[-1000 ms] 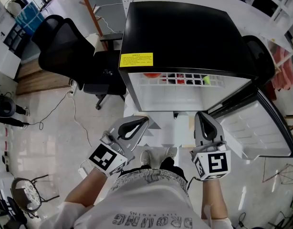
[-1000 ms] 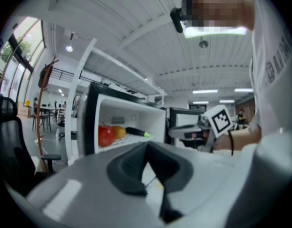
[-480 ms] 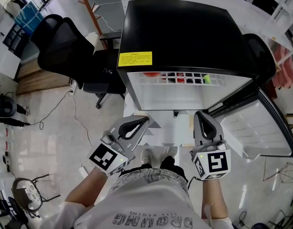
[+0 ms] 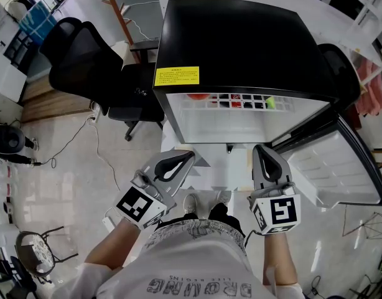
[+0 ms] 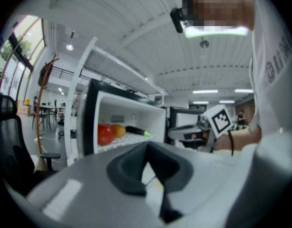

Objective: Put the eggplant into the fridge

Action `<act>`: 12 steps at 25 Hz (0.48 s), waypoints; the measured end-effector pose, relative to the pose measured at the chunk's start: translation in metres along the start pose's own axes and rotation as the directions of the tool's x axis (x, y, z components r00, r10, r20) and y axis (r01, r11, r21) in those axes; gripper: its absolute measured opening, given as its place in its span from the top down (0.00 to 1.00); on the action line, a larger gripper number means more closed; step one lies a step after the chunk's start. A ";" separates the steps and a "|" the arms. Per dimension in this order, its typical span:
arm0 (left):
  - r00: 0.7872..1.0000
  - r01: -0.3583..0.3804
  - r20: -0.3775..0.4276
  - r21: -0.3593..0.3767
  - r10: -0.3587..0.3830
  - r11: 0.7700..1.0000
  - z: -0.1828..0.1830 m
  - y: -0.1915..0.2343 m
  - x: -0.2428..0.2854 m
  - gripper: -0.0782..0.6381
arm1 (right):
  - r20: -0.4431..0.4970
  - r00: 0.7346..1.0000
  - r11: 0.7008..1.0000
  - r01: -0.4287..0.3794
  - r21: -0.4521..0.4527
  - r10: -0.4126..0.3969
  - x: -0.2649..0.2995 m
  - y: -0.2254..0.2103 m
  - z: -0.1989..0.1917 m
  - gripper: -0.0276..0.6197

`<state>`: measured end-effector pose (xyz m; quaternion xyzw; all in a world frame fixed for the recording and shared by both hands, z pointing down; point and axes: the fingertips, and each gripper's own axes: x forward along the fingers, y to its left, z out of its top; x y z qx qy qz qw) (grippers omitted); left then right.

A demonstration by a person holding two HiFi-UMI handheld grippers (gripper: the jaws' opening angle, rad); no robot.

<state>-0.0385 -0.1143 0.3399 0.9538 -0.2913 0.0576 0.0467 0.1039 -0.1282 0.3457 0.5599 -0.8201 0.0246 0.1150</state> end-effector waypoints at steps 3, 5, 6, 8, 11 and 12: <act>1.000 0.001 -0.001 0.000 -0.001 1.000 0.001 0.000 0.000 0.88 | -0.003 1.000 1.000 0.000 -0.001 0.000 0.000 -0.001 0.000 0.95; 1.000 0.001 -0.002 0.001 -0.001 1.000 0.001 0.000 0.001 0.88 | -0.004 1.000 1.000 0.000 -0.002 0.000 0.000 -0.001 0.000 0.95; 1.000 0.001 -0.002 0.002 -0.001 1.000 0.001 0.000 0.001 0.88 | -0.003 1.000 1.000 -0.001 -0.003 0.001 0.001 -0.001 0.000 0.95; 1.000 0.000 -0.003 0.002 0.000 1.000 0.000 0.001 0.001 0.88 | -0.003 1.000 1.000 -0.004 -0.004 0.004 0.001 0.000 0.000 0.95; 1.000 -0.001 -0.003 0.002 0.001 1.000 0.000 0.001 0.001 0.88 | -0.006 1.000 1.000 -0.007 -0.006 0.007 0.002 0.000 0.000 0.95; 1.000 -0.001 -0.002 0.002 0.001 1.000 0.000 0.001 0.001 0.88 | -0.006 1.000 1.000 -0.007 -0.007 0.007 0.003 0.001 0.000 0.95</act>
